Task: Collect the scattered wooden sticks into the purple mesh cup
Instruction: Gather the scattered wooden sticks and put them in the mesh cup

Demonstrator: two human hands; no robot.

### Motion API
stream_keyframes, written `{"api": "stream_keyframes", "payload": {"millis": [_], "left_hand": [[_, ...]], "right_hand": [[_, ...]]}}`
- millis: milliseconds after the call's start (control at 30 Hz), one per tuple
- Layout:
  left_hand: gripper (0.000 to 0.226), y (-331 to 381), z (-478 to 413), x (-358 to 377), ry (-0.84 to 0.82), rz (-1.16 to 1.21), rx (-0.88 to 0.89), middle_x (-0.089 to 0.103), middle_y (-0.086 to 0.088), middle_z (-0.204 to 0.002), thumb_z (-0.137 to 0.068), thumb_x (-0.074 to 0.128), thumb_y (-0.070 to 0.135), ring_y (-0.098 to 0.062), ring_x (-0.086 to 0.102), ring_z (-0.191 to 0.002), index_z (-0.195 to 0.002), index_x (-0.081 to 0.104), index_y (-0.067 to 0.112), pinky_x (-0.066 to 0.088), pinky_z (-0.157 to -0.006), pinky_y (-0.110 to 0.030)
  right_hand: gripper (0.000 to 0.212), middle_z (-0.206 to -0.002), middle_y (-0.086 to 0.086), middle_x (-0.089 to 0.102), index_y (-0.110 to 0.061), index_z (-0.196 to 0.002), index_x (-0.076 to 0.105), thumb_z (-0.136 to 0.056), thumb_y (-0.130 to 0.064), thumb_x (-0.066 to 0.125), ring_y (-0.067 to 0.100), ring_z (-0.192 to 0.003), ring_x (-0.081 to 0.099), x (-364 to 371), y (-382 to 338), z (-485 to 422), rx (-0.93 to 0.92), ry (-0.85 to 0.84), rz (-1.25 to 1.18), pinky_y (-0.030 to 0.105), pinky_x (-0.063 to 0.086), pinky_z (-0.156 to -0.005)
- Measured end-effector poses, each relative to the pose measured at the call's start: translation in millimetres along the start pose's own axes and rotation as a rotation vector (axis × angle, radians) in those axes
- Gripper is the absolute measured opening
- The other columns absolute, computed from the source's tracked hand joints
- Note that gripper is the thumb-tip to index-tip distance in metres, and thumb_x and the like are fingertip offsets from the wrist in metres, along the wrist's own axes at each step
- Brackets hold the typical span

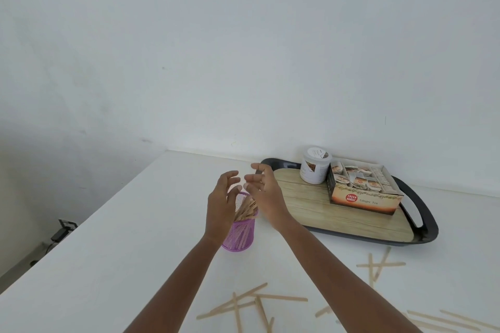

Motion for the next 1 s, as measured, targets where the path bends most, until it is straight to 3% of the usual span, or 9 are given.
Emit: {"api": "stream_keyframes", "payload": {"millis": [133, 233, 300, 433, 500, 600, 767, 900, 1000], "left_hand": [[0.030, 5.0, 3.9, 0.4, 0.022, -0.026, 0.051, 0.059, -0.003, -0.117, -0.098, 0.036, 0.006, -0.012, 0.053, -0.105, -0.124, 0.051, 0.007, 0.036, -0.078, 0.001], [0.033, 5.2, 8.4, -2.7, 0.075, 0.011, 0.038, 0.053, 0.004, -0.126, -0.100, 0.031, 0.017, -0.012, 0.046, -0.123, -0.128, 0.049, 0.013, 0.029, -0.088, 0.003], [0.036, 5.3, 13.0, -8.1, 0.145, 0.018, 0.034, 0.046, 0.004, -0.138, -0.100, 0.029, 0.022, -0.006, 0.026, -0.138, -0.131, 0.046, 0.019, 0.025, -0.099, -0.008], [0.037, 20.5, 33.2, -8.8, 0.181, -0.082, 0.204, 0.035, 0.016, -0.139, -0.099, 0.027, 0.025, 0.011, 0.012, -0.136, -0.131, 0.044, 0.019, 0.031, -0.108, -0.030], [0.039, 30.4, 49.0, 2.0, 0.108, -0.178, 0.317, 0.029, 0.015, -0.141, -0.097, 0.027, 0.025, 0.011, 0.007, -0.138, -0.131, 0.044, 0.016, 0.031, -0.107, -0.033], [0.038, 46.7, 80.1, 27.9, -0.043, -0.351, 0.554, 0.037, 0.001, -0.141, -0.094, 0.030, 0.020, -0.010, 0.019, -0.139, -0.130, 0.043, 0.015, 0.033, -0.110, -0.034], [0.027, 47.5, 129.5, 82.7, -0.295, -0.564, 0.831, 0.063, -0.010, -0.125, -0.090, 0.045, 0.018, -0.022, 0.052, -0.125, -0.115, 0.055, 0.015, 0.042, -0.102, -0.031], [0.031, 31.7, 148.7, 119.4, -0.420, -0.614, 0.744, 0.067, -0.007, -0.119, -0.080, 0.069, 0.017, -0.022, 0.062, -0.113, -0.110, 0.064, 0.016, 0.053, -0.090, -0.032], [0.044, 10.0, 152.8, 148.0, -0.602, -0.683, 0.469, 0.038, -0.012, -0.148, -0.096, 0.043, 0.031, -0.025, 0.032, -0.140, -0.137, 0.040, 0.014, 0.029, -0.114, -0.032]], "right_hand": [[0.030, -0.114, 0.008, 0.059, -0.015, -0.122, 0.046, -0.092, -0.010, 0.048, 0.018, -0.106, 0.055, -4.7, -10.2, 4.7, -0.092, 0.021, 0.064, 0.026, 0.046, -0.084], [0.026, -0.119, 0.010, 0.059, -0.011, -0.120, 0.049, -0.095, -0.010, 0.043, 0.016, -0.111, 0.053, -12.3, -16.2, 11.4, -0.183, 0.051, 0.122, 0.010, 0.042, -0.083], [0.026, -0.120, 0.010, 0.059, -0.009, -0.119, 0.052, -0.095, -0.009, 0.042, 0.016, -0.112, 0.054, -20.3, -14.6, 17.4, -0.213, 0.070, 0.141, 0.014, 0.041, -0.088], [0.024, -0.114, 0.007, 0.063, -0.007, -0.112, 0.058, -0.095, -0.007, 0.042, 0.017, -0.108, 0.056, -42.4, 3.7, 32.2, -0.214, 0.109, 0.222, 0.023, 0.043, -0.092], [0.022, -0.106, 0.004, 0.064, -0.008, -0.106, 0.061, -0.094, -0.004, 0.043, 0.013, -0.101, 0.057, -55.5, 16.8, 41.0, -0.210, 0.131, 0.269, 0.010, 0.040, -0.084], [0.021, -0.102, 0.006, 0.065, -0.006, -0.100, 0.064, -0.092, 0.000, 0.045, 0.009, -0.095, 0.055, -75.8, 37.9, 55.3, -0.186, 0.148, 0.331, -0.002, 0.036, -0.078], [0.021, -0.097, 0.004, 0.064, -0.006, -0.096, 0.064, -0.090, 0.002, 0.046, 0.010, -0.092, 0.054, -111.2, 71.7, 77.7, -0.092, 0.154, 0.449, 0.010, 0.037, -0.079], [0.025, -0.104, 0.005, 0.064, -0.010, -0.096, 0.064, -0.091, 0.002, 0.042, 0.010, -0.094, 0.056, -141.5, 94.0, 92.6, -0.020, 0.123, 0.601, 0.014, 0.038, -0.083], [0.028, -0.114, 0.006, 0.062, -0.009, -0.106, 0.062, -0.094, -0.002, 0.038, 0.015, -0.108, 0.055, -164.7, 104.7, 99.9, -0.016, 0.058, 0.773, 0.019, 0.040, -0.093]]}}
Point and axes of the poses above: each hand's wrist, its own z-axis away from the middle knuckle, its own x-axis out of the palm, y = z × x, the point moved 8 cm from there along -z, towards the middle knuckle
